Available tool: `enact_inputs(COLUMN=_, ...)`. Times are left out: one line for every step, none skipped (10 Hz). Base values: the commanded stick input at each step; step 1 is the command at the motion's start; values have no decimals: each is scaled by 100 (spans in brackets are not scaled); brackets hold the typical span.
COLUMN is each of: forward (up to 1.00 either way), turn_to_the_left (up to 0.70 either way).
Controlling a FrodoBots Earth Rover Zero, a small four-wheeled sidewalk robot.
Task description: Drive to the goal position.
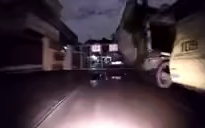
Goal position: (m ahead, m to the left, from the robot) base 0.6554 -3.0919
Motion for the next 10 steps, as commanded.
enact_inputs(forward=100, turn_to_the_left=0)
enact_inputs(forward=100, turn_to_the_left=0)
enact_inputs(forward=100, turn_to_the_left=0)
enact_inputs(forward=59, turn_to_the_left=0)
enact_inputs(forward=15, turn_to_the_left=0)
enact_inputs(forward=21, turn_to_the_left=0)
enact_inputs(forward=53, turn_to_the_left=0)
enact_inputs(forward=51, turn_to_the_left=0)
enact_inputs(forward=10, turn_to_the_left=0)
enact_inputs(forward=0, turn_to_the_left=0)
